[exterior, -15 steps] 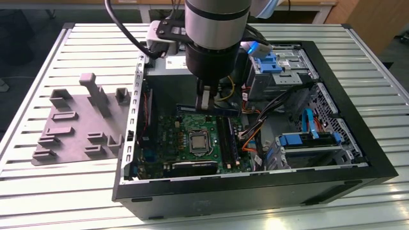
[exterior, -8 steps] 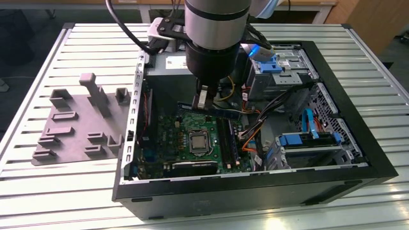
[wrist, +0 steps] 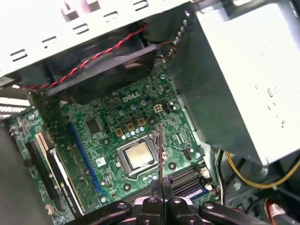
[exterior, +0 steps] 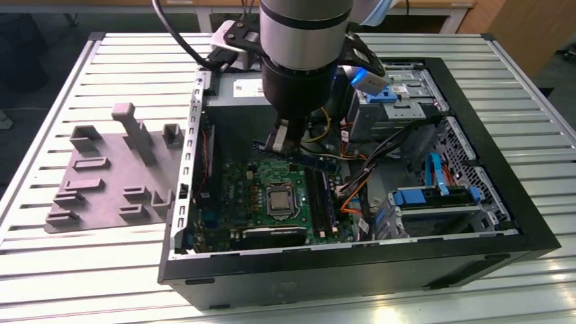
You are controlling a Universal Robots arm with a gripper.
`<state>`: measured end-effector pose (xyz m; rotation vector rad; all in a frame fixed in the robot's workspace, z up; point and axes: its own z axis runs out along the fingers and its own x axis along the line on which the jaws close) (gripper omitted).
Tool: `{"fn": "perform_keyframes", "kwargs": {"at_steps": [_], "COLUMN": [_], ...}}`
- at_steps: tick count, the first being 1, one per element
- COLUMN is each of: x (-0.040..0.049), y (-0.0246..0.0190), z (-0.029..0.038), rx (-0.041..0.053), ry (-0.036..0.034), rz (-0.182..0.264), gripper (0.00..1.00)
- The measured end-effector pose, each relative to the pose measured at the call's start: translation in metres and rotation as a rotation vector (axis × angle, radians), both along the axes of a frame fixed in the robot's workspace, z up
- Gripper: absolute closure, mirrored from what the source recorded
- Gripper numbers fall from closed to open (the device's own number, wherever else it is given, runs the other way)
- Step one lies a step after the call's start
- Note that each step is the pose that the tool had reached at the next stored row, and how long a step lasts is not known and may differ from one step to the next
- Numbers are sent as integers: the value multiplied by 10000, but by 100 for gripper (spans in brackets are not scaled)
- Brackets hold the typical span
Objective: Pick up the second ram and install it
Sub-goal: 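Insert the second ram into the second slot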
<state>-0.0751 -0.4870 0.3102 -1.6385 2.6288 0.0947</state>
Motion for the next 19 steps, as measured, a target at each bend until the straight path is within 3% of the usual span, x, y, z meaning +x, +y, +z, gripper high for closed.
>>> {"fn": "perform_keyframes", "kwargs": {"at_steps": [19], "x": [0], "y": [0], "z": [-9], "rx": [-1], "ry": [0], "rz": [-2759], "gripper": [89]}}
